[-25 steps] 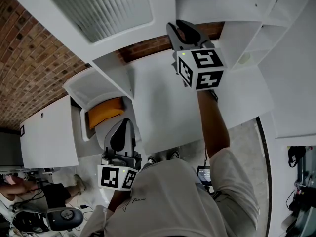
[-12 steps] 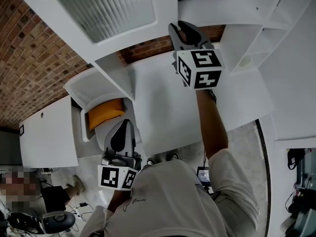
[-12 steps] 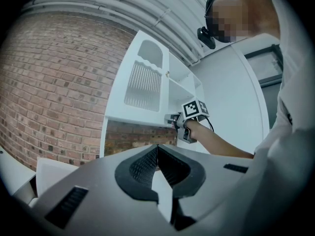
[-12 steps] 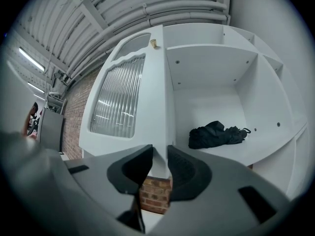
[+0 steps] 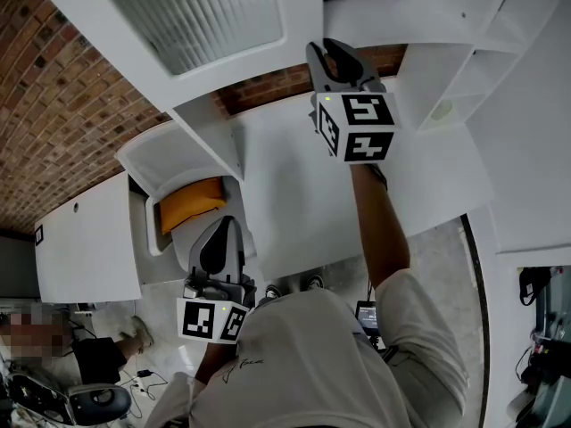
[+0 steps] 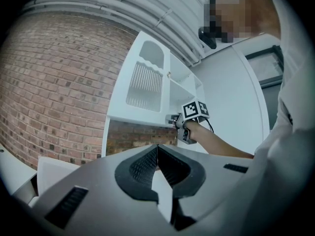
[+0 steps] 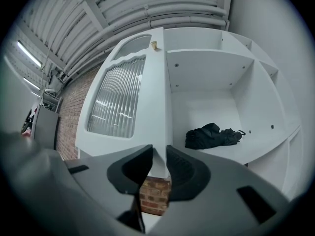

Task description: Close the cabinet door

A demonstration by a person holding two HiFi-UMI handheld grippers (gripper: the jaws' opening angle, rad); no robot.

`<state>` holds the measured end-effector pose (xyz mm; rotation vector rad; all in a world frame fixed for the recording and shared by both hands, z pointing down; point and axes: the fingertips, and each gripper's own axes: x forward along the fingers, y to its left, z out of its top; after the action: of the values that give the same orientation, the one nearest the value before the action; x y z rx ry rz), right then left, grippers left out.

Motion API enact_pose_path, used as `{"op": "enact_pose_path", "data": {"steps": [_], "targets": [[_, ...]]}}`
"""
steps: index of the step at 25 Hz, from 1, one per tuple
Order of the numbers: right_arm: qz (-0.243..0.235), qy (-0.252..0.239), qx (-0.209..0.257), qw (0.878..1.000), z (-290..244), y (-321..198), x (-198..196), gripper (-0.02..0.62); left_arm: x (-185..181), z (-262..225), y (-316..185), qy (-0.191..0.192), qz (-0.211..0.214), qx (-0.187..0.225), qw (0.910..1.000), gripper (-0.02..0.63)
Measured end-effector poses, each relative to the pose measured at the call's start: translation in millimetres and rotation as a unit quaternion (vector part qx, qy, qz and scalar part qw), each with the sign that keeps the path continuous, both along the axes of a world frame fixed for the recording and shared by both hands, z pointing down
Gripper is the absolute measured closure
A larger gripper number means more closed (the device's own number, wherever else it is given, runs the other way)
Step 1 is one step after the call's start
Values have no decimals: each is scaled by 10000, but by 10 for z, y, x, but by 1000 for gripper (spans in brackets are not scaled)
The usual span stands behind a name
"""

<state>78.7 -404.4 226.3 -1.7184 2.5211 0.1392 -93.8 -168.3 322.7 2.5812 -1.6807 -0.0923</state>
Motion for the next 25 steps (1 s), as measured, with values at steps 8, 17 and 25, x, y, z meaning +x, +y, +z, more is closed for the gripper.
{"op": "enact_pose_path", "data": {"steps": [8, 17, 25], "targets": [[110, 3, -30, 9999, 34, 68, 27, 546, -52, -16, 58, 60, 33, 3, 10000, 589], [6, 118, -193, 9997, 170, 198, -77, 558, -70, -34, 98, 110, 154, 10, 9998, 589], [-39, 100, -389, 9992, 314, 398, -89, 571, -26, -26, 170, 166, 278, 40, 9995, 589]]}}
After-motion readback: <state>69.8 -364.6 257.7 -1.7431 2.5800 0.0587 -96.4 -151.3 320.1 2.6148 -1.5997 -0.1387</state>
